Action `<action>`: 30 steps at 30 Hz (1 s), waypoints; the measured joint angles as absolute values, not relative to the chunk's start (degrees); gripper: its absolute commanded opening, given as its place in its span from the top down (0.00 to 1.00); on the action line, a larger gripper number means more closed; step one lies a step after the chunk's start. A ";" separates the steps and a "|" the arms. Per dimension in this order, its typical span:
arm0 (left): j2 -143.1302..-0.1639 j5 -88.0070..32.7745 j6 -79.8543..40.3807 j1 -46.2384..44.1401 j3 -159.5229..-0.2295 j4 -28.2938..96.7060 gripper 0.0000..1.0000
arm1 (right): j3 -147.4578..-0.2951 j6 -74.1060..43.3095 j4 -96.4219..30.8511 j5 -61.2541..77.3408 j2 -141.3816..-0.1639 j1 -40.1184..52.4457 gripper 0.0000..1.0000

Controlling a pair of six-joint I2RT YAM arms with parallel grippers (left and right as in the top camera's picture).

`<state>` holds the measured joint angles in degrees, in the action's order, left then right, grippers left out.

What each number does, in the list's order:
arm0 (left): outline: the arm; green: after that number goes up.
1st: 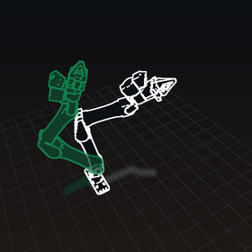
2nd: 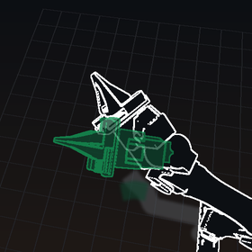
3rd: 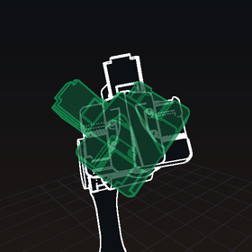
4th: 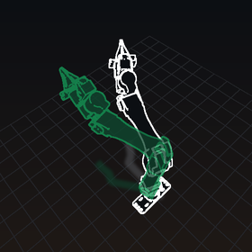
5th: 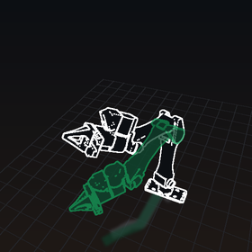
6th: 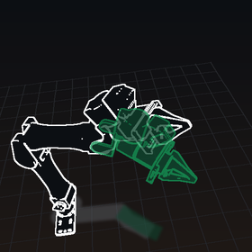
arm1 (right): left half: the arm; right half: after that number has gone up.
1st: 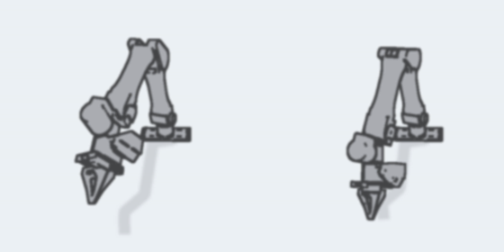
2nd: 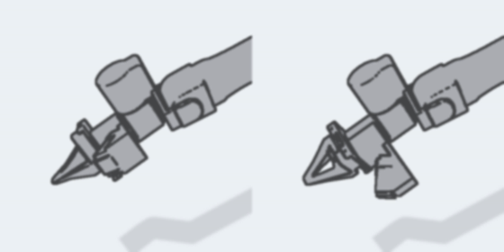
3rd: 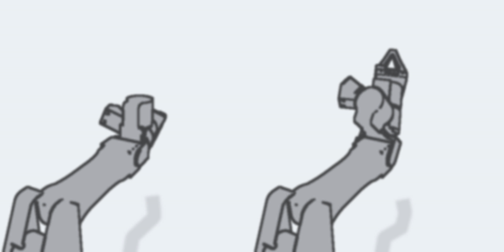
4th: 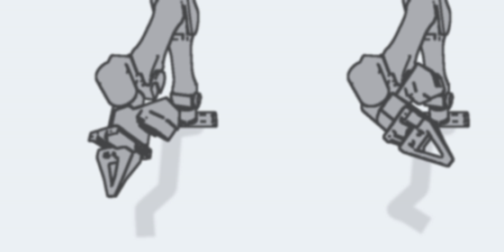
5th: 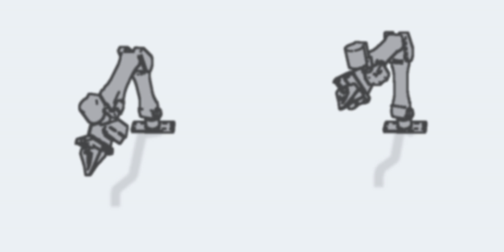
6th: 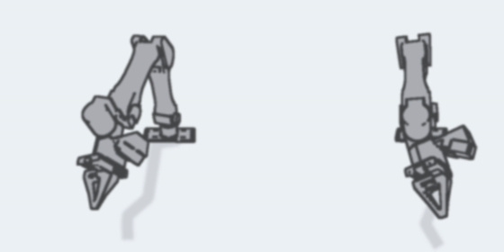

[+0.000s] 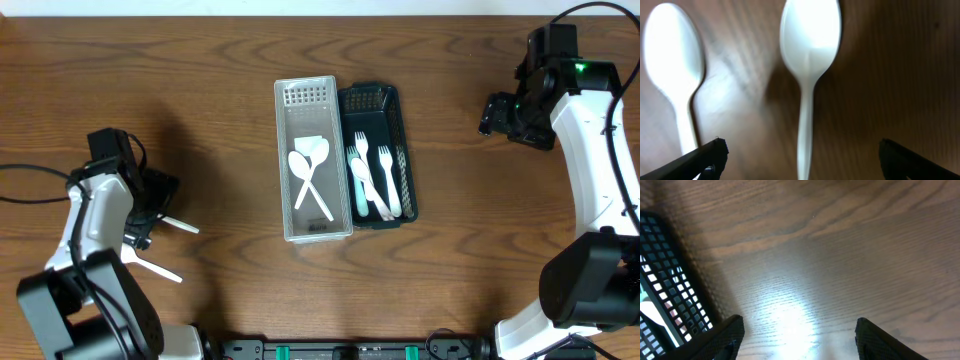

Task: Pack container
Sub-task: 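Move left gripper back and grasp a third white spoon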

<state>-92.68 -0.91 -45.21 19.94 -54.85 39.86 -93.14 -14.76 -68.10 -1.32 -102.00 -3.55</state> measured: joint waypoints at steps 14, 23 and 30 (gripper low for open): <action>-100.86 -3.44 -43.22 19.94 -55.11 36.80 0.06 | -93.14 -14.76 -68.75 -2.39 -102.00 -3.55 0.25; -100.95 -3.53 -41.56 20.05 -55.20 37.04 0.70 | -93.14 -14.79 -68.75 -2.39 -102.00 -3.55 0.25; -100.95 -3.95 -41.30 20.05 -55.22 36.97 0.94 | -93.14 -14.79 -68.75 -2.42 -102.00 -3.55 0.25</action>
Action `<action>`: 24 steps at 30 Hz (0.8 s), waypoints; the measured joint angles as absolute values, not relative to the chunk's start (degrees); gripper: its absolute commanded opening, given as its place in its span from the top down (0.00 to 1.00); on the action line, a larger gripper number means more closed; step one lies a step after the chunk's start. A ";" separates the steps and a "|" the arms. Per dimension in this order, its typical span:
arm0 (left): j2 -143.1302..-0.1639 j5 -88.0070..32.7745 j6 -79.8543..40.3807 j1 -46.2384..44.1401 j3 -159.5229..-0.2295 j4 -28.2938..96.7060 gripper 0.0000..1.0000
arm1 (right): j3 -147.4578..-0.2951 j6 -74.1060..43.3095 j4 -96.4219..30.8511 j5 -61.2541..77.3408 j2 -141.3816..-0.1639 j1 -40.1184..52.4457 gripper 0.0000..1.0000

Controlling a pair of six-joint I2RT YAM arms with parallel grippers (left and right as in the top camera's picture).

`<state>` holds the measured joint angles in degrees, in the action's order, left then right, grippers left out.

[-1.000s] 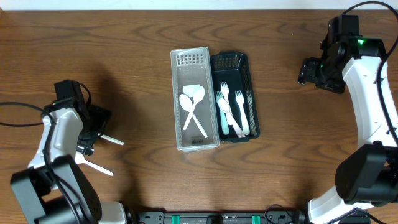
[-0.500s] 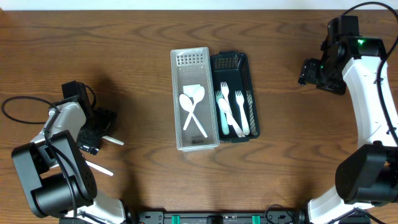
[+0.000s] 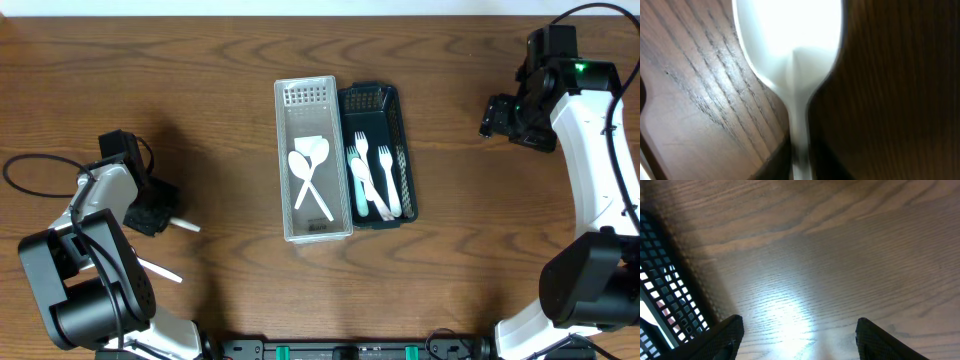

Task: Pack container
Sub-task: 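Move left gripper back and grasp a third white spoon, then place the third spoon into the clear basket with left gripper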

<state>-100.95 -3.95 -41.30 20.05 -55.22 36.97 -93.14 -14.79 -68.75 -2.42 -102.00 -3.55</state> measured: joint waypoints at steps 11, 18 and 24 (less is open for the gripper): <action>-100.57 -3.92 -34.96 19.14 -55.48 38.35 0.94 | -93.14 -14.76 -68.49 -2.39 -102.00 -3.55 0.25; -92.79 -4.01 -28.97 10.39 -60.49 44.21 0.94 | -93.14 -14.79 -67.77 -2.44 -102.00 -3.55 0.25; -85.47 -3.90 -26.61 -3.60 -70.94 48.53 0.94 | -93.14 -14.79 -67.61 -2.44 -102.00 -3.55 0.25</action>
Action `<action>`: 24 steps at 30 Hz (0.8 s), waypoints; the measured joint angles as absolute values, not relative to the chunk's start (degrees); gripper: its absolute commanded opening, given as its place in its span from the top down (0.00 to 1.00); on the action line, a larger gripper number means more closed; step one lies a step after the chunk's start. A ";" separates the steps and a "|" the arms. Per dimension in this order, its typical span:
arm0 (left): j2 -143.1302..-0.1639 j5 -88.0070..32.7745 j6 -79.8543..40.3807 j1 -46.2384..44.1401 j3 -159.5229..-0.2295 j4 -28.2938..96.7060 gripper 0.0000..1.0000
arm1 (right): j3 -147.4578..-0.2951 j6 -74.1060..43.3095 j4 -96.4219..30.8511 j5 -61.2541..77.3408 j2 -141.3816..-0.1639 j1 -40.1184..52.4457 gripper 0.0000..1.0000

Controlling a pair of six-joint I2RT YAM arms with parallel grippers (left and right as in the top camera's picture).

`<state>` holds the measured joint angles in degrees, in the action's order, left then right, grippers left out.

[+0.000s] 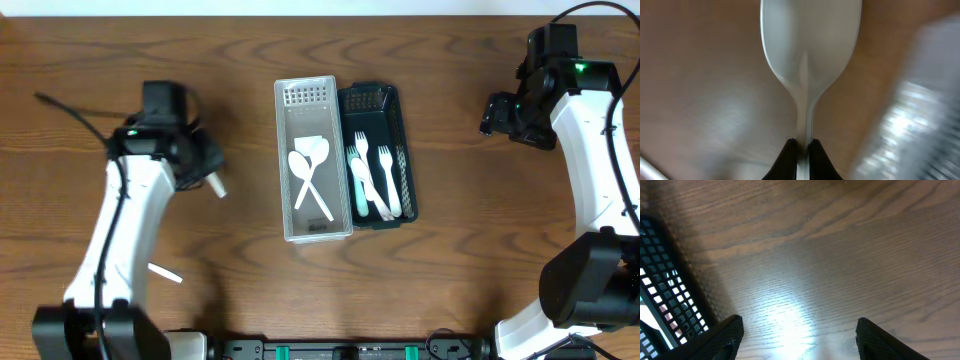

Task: Pack container
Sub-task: 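Place the third spoon into the clear basket with left gripper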

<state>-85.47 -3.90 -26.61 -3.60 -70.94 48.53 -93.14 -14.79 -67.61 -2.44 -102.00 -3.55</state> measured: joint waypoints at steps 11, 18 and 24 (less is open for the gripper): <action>-87.59 -0.60 -25.50 -23.83 -75.33 41.89 0.94 | -93.14 -14.79 -67.61 -2.44 -102.00 -3.55 0.25; -97.41 0.45 -25.67 -28.18 -75.33 41.65 0.94 | -93.14 -14.76 -67.66 -2.44 -102.00 -3.55 0.24; -100.33 0.43 -25.26 -30.06 -75.33 41.93 0.62 | -93.14 -14.76 -67.90 -2.44 -102.00 -3.57 0.24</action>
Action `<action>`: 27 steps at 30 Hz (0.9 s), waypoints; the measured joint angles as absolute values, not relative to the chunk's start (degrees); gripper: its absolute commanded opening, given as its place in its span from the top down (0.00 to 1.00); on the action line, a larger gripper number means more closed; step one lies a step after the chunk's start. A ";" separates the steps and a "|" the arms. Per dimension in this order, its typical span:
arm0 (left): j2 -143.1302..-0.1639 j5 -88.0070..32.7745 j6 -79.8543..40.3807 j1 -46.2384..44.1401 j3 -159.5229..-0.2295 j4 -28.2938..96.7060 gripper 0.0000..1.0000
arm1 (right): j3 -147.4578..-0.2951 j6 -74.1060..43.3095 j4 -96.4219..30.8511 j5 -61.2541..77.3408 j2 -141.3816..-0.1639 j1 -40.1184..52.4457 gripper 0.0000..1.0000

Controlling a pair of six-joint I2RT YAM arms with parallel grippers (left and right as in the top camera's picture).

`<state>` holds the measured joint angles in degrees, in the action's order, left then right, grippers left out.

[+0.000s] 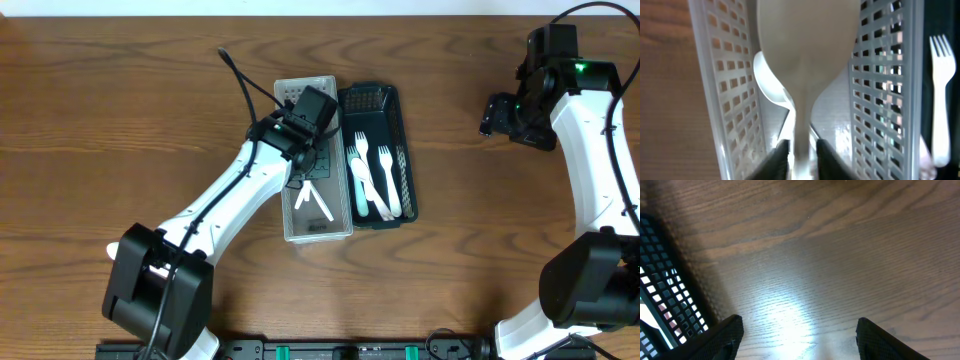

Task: Pack container
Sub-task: 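Place the third spoon into the clear basket with left gripper, then move left gripper to the last white spoon and grasp it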

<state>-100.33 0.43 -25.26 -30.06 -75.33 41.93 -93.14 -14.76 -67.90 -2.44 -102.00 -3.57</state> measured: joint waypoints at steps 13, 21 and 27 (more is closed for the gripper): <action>-87.44 1.10 -26.04 -18.44 -75.33 47.05 0.26 | -93.14 -14.59 -67.83 -2.46 -102.00 -3.57 0.24; -79.29 3.53 -36.01 4.40 -75.48 59.37 0.02 | -93.14 -14.15 -67.59 -2.57 -102.00 -3.55 0.24; -79.37 2.42 -38.57 20.43 -73.36 60.34 0.02 | -93.14 -13.96 -67.48 -2.57 -102.00 -3.55 0.25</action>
<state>-79.37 2.42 -38.57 20.43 -73.36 60.34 -93.14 -13.96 -67.48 -2.57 -102.00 -3.55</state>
